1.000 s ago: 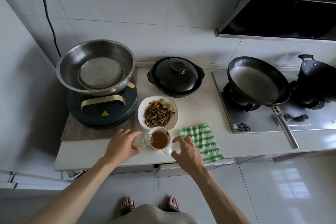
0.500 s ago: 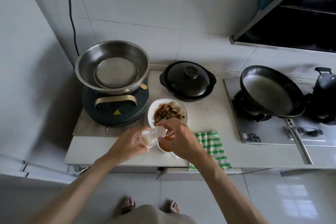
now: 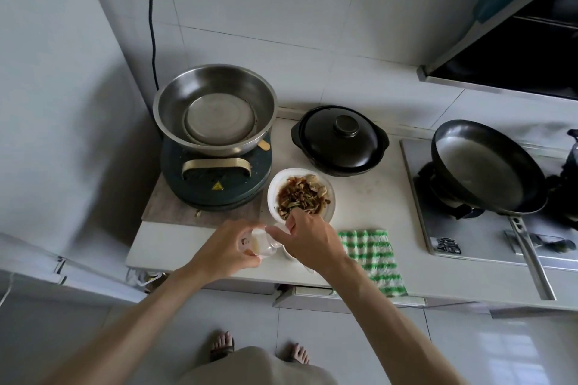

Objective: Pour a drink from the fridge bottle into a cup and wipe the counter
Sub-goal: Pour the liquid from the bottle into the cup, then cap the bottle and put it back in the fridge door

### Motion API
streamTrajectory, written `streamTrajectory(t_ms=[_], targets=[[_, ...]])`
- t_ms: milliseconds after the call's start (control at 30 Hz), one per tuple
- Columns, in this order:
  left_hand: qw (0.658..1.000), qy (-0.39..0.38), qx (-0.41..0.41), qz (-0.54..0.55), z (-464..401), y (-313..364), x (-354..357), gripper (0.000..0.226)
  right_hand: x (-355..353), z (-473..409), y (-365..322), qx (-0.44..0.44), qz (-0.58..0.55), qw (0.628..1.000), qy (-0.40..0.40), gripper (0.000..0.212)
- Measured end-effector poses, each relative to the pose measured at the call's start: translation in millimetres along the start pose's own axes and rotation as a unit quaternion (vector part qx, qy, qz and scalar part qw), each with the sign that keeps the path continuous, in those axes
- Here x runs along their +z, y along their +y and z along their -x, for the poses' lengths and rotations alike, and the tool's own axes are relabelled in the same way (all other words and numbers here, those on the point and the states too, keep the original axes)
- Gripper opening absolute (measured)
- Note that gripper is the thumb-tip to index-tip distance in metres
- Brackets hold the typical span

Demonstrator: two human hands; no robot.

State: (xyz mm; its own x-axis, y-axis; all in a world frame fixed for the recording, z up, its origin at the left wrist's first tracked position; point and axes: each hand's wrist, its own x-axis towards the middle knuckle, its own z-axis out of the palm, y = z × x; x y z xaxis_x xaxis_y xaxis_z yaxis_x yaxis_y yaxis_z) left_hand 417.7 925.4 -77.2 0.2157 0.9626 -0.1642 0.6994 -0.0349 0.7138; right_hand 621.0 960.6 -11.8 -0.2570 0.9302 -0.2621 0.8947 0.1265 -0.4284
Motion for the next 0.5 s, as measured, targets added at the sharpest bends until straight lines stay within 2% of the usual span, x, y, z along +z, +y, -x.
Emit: streamTrajectory(t_ms=[133, 300, 400, 433, 500], targets=[[0.999, 0.001, -0.021, 0.029, 2, 2, -1, 0.066, -3, 0, -3, -0.010, -0.074, 0.997, -0.018, 0.050], [0.998, -0.048, -0.021, 0.041, 3, 0, -6, 0.062, -18, -2, 5, -0.081, -0.103, 0.982, -0.136, 0.042], [0.996, -0.059, -0.029, 0.055, 2, 5, -6, 0.062, -25, 0, 0, -0.084, -0.065, 0.988, -0.111, 0.036], [0.996, -0.056, -0.027, 0.059, 2, 7, -6, 0.062, -26, 1, -3, -0.070, -0.042, 0.992, -0.094, 0.042], [0.998, -0.050, -0.007, 0.046, 2, 9, -6, 0.061, -23, 4, -7, -0.032, 0.018, 0.996, -0.077, 0.067]])
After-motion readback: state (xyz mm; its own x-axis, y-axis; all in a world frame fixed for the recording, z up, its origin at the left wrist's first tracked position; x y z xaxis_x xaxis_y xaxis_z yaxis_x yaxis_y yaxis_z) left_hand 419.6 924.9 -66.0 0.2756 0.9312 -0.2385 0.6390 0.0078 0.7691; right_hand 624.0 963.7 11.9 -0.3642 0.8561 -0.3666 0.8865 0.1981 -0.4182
